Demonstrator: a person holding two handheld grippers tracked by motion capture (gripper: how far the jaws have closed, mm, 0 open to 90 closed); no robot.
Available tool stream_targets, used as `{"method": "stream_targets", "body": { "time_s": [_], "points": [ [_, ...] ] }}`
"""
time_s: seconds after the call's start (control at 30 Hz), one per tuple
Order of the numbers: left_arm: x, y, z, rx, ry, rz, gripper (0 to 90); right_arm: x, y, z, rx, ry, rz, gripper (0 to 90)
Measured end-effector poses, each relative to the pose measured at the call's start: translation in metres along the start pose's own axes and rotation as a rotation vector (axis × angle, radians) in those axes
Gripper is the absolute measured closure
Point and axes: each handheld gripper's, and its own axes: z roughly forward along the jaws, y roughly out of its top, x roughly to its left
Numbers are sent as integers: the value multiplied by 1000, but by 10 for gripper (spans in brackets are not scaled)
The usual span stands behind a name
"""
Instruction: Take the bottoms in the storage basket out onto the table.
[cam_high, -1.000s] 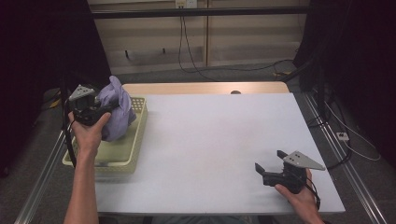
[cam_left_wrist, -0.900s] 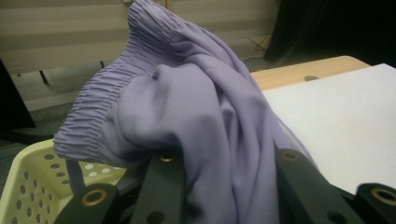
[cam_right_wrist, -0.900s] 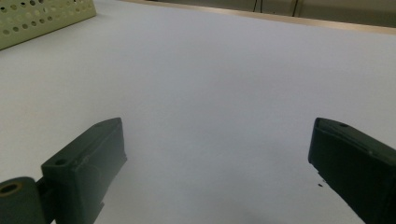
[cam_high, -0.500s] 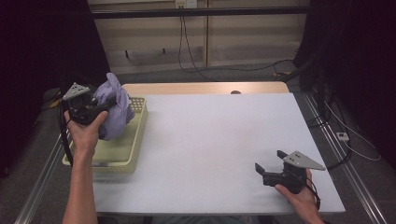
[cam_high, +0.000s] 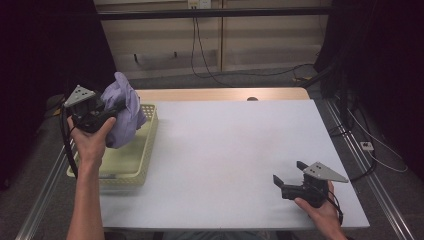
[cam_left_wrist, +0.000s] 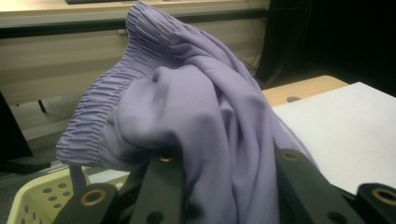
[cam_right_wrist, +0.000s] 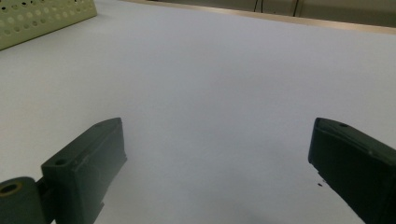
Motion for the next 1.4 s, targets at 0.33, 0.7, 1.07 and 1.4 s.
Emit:
{"method": "stream_targets", "body": {
  "time_s": [0.33,0.7,1.07,1.4],
  "points": [
    [-7,8,-10,-27,6,27,736,0,0,0,0,0,0,41],
    [-18,17,-17,-55,-6,45,735,0,0,0,0,0,-2,41],
    [-33,24,-22,-84,-29,68,736,0,0,0,0,0,-1,41],
    [-43,29,-24,-105,-55,80,736,0,0,0,0,1,-2,41]
  ]
}}
